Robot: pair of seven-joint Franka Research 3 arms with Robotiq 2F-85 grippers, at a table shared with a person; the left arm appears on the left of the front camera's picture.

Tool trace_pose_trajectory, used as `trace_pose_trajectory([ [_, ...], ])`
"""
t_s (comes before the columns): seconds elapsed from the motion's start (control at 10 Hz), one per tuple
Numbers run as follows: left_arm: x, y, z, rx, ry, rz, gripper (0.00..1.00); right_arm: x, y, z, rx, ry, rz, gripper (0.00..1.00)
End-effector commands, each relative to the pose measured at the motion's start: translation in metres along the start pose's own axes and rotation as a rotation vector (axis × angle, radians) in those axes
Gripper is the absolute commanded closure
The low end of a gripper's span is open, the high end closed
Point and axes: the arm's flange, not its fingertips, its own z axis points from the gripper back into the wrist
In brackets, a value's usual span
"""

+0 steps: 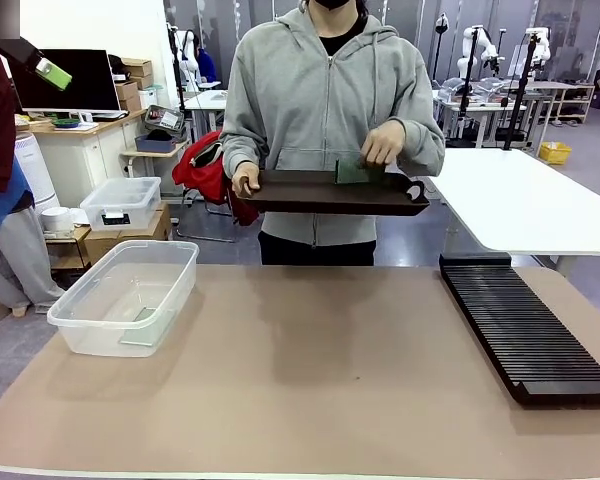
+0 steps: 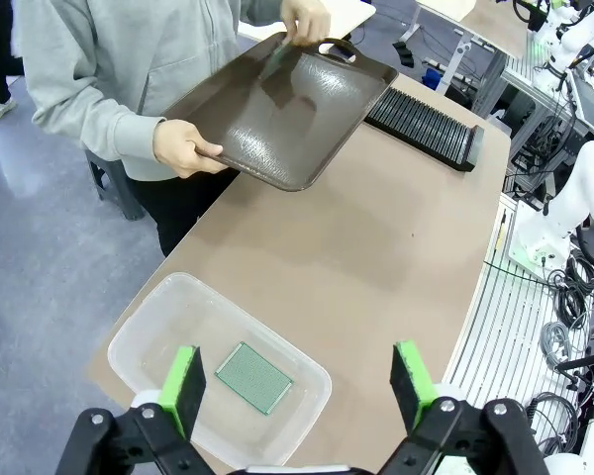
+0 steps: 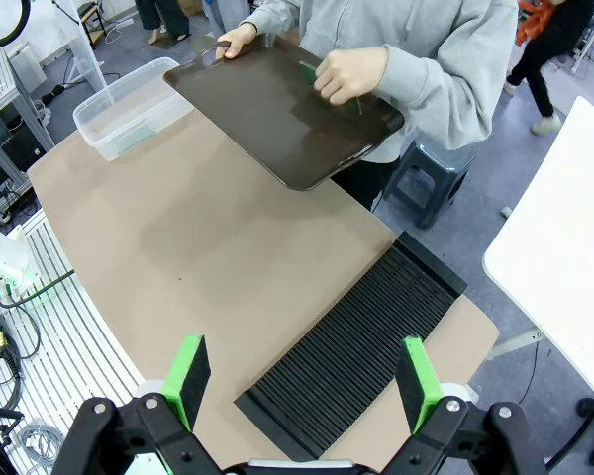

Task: Sort PCBs into racks and boxes based on the side picked up.
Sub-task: Pick up the Blank PCB handed by the Human.

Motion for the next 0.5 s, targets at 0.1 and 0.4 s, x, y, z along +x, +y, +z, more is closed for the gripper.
trace_pose_trajectory([
  [0.1, 0.0003, 0.0003, 0.0009, 0.009, -0.006, 0.002, 0.0, -0.0005, 0.0008, -0.0009, 0.003, 0.001, 0.002, 0.0],
  [0.4, 0.0003, 0.0003, 0.0009, 0.009, -0.006, 0.002, 0.0, -0.0005, 0.0008, -0.0009, 0.003, 0.001, 0.002, 0.0],
])
